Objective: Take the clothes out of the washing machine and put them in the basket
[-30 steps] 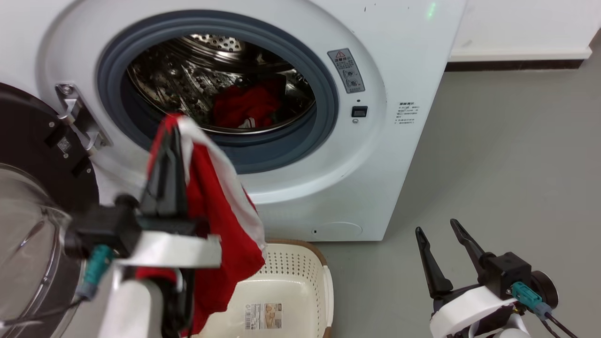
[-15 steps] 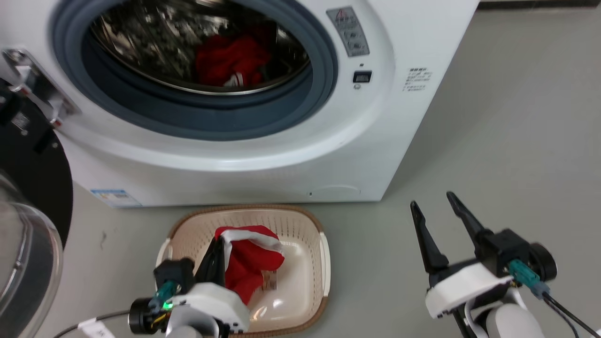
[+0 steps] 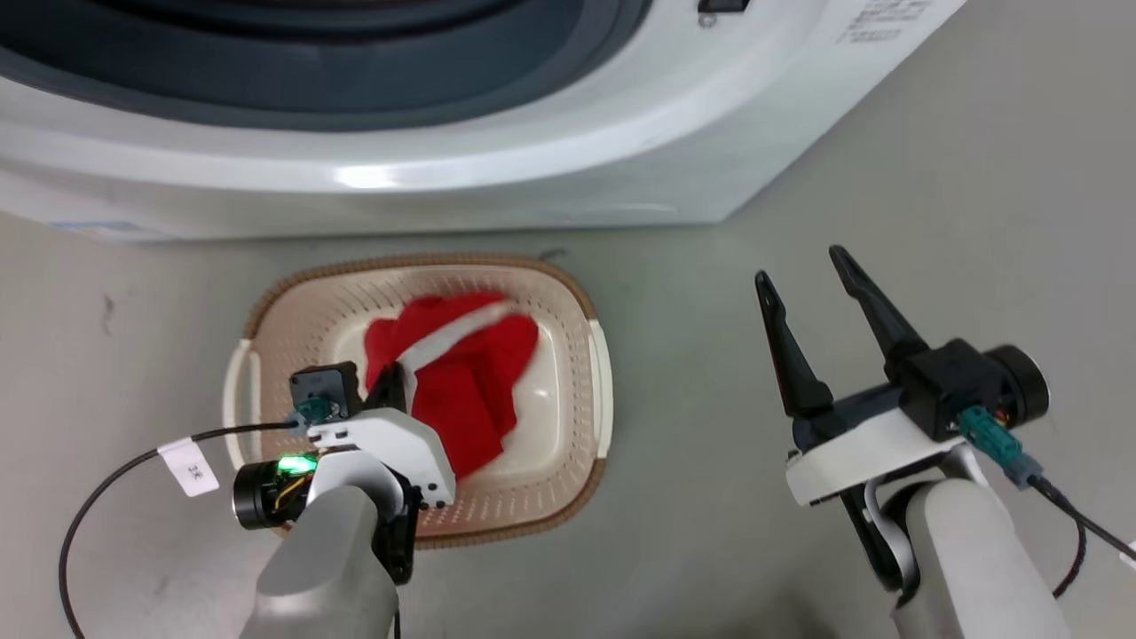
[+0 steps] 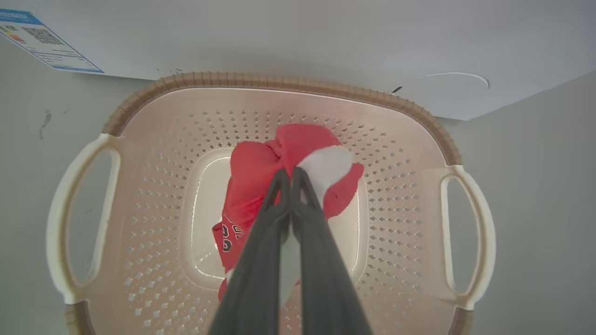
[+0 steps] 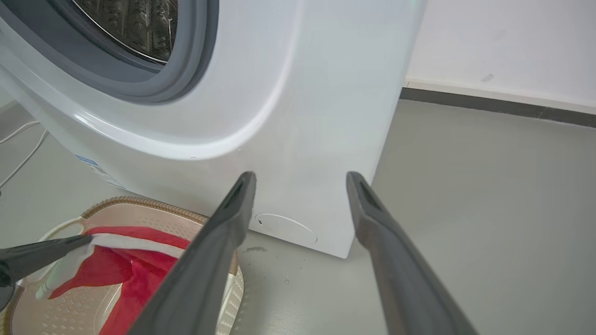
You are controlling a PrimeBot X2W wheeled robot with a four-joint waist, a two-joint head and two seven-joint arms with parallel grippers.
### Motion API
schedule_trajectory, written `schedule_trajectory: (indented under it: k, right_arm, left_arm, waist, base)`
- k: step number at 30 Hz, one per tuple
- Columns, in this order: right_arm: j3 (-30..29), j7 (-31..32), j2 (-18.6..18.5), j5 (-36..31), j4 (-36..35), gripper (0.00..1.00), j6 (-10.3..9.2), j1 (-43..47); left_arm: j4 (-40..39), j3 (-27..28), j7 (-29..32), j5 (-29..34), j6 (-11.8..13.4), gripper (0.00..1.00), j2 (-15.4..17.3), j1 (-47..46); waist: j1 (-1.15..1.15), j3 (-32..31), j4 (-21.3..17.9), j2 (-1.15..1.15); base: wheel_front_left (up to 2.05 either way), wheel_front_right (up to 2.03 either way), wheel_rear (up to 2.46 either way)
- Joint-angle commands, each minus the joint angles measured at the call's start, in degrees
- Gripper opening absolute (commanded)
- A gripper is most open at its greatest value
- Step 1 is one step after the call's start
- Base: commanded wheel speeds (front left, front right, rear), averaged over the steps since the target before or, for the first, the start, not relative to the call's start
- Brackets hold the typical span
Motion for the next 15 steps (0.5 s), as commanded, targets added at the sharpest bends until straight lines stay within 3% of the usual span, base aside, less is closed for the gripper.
schedule_trajectory:
  k: [1,14,15]
  right_arm:
    - [0.2,-0.59,0.05,0.68,0.21,1.0,-0.04,-1.59]
    - [1.51,-2.5,0.06,2.1,2.93,1.0,-0.04,-5.73]
    - [1.45,-2.46,0.06,1.85,3.22,1.0,-0.04,-5.72]
  left_arm:
    - [1.62,0.65,-0.12,-0.51,0.43,0.0,0.04,-1.73]
    - [15.47,3.19,-0.13,-3.06,0.31,0.0,1.41,-6.79]
    - [15.76,3.21,-0.13,-3.18,0.23,0.26,1.5,-6.87]
  waist:
    - [-0.01,5.12,-2.14,0.0]
    - [-0.01,11.75,-4.47,0.0]
    - [-0.01,11.65,-4.32,0.0]
  base:
    - [0.0,0.0,0.0]
    - [0.0,0.0,0.0]
    - [0.0,0.0,0.0]
